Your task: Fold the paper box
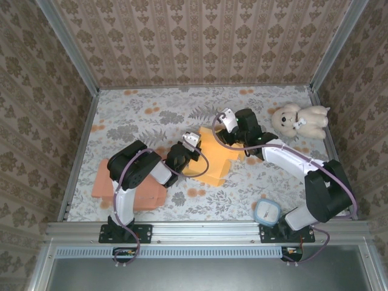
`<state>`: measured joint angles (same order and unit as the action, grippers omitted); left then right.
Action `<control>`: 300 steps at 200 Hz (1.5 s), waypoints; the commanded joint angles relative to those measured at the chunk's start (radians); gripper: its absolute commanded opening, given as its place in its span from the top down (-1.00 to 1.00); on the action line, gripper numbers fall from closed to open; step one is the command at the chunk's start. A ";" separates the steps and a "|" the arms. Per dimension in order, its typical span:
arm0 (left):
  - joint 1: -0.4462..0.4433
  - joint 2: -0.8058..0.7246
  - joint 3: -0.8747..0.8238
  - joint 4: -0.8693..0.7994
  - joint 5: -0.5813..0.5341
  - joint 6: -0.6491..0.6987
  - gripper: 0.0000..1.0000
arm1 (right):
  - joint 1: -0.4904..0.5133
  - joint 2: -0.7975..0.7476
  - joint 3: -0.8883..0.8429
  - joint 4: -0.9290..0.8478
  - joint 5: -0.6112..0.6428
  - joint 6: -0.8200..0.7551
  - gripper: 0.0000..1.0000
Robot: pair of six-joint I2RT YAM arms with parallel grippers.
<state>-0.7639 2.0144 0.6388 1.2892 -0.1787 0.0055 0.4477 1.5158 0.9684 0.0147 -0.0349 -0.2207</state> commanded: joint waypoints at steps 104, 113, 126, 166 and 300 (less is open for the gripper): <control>0.013 -0.002 0.020 0.004 -0.015 -0.046 1.00 | -0.003 0.118 -0.030 0.008 0.061 0.274 0.11; 0.018 -0.003 0.021 0.005 -0.011 -0.060 1.00 | -0.001 0.117 -0.046 0.031 0.062 0.285 0.12; 0.022 -0.007 0.019 0.002 -0.006 -0.083 0.92 | 0.003 0.116 -0.064 0.060 0.065 0.295 0.13; 0.042 -0.031 -0.003 0.002 0.043 -0.112 0.52 | 0.023 0.119 -0.074 0.072 0.102 0.285 0.14; 0.051 -0.035 0.042 0.000 0.110 -0.130 0.61 | 0.060 0.121 -0.070 0.074 0.118 0.263 0.15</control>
<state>-0.7162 1.9755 0.6495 1.2675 -0.0780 -0.0994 0.4919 1.6058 0.9207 0.1318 0.0742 0.0528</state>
